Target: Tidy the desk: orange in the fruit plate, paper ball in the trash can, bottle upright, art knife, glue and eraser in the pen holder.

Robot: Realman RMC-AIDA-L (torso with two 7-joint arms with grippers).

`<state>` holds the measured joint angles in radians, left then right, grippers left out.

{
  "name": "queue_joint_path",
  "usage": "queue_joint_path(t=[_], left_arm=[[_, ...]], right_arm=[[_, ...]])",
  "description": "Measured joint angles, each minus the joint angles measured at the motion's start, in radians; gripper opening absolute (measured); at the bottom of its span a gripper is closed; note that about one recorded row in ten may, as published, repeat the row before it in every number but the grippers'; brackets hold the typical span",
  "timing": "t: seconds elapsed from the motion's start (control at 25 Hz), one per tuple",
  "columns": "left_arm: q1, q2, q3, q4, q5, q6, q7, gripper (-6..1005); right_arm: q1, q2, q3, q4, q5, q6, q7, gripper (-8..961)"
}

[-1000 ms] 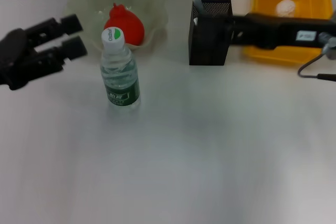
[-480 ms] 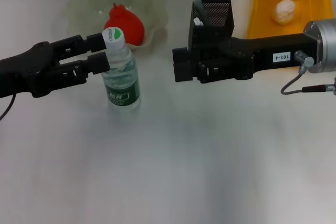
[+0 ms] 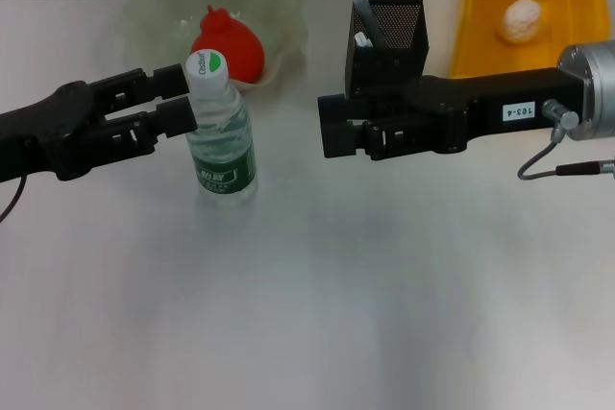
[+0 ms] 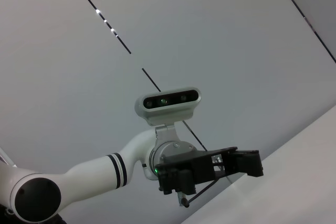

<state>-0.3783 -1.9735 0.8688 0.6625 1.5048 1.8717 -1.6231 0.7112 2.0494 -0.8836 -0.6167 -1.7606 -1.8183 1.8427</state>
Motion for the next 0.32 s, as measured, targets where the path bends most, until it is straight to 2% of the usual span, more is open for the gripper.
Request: queue_joint_path(t=[0.32], left_arm=[[0.010,0.001,0.003,0.000,0.004,-0.004,0.004,749]], right_arm=[[0.003,0.000,0.001,0.000,0.005,-0.002,0.006,823]])
